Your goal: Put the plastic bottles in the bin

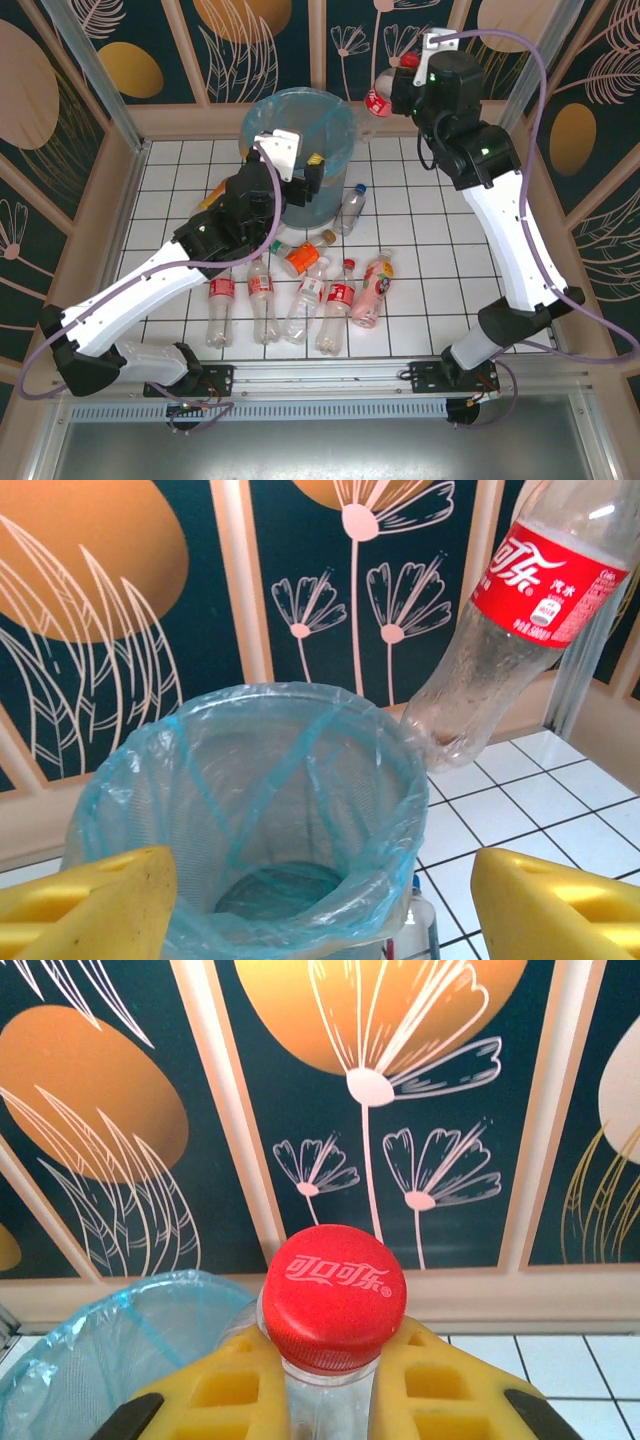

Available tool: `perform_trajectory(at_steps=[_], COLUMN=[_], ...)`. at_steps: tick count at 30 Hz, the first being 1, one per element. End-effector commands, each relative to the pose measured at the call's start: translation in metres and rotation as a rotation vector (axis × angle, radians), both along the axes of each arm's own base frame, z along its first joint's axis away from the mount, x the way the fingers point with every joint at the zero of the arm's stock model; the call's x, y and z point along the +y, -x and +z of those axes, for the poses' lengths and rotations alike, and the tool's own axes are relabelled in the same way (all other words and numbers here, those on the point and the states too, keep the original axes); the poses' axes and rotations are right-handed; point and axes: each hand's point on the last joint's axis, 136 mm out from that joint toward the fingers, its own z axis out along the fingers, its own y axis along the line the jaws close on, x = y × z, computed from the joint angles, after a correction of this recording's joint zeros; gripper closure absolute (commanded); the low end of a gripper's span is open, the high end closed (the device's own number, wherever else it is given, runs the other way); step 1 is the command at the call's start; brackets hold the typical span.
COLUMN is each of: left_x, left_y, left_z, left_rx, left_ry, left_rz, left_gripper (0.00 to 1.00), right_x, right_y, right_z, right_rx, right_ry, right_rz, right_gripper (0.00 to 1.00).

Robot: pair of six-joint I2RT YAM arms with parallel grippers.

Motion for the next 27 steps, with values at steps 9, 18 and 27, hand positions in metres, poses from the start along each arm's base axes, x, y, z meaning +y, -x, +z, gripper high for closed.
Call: perform_trajectory(at_steps=[9,18,27], left_x=[0.024,0.039,0.056], left_y=[0.002,0.010,0.018], left_z=[0.004,-0.012,-0.021], left_rx=[-0.026,-0.007,-0.003], left_ry=[-0.001,0.025,0.061], left_rz=[0.076,0.102,0.137], left_gripper=[0.23,0.23,0.23], right_x=[0.050,0.096,0.185], right_y=[-0.009,-0.019,-0.040], right_z=[0.018,-0.014,-0.089], right_rx=[-0.072,-0.022,0.124], right_ry=[0.075,0.104,0.033], right_rz=[0.054,0.118,0.426], right_gripper=[0.82,0.82,0.82])
